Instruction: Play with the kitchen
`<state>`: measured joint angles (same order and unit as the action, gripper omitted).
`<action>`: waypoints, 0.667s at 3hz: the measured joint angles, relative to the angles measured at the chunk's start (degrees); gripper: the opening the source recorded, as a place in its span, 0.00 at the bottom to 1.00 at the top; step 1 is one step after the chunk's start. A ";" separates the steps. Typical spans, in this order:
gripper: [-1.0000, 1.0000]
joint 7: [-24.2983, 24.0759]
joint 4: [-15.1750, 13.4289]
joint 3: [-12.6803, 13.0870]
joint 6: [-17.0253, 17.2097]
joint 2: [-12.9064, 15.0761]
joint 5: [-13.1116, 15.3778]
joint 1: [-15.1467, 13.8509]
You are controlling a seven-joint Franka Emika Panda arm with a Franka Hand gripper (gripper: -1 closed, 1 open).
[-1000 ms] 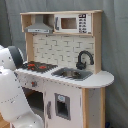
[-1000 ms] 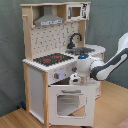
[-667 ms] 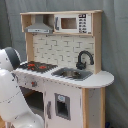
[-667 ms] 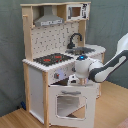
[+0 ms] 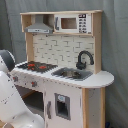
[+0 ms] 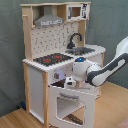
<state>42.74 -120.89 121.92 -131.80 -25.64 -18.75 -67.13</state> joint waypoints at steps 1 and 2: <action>0.00 -4.95 -0.01 0.26 0.13 0.08 0.29 2.87; 0.00 -6.73 0.05 -4.15 2.10 2.25 3.61 5.75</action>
<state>36.01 -120.84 117.77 -129.69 -23.39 -15.13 -61.39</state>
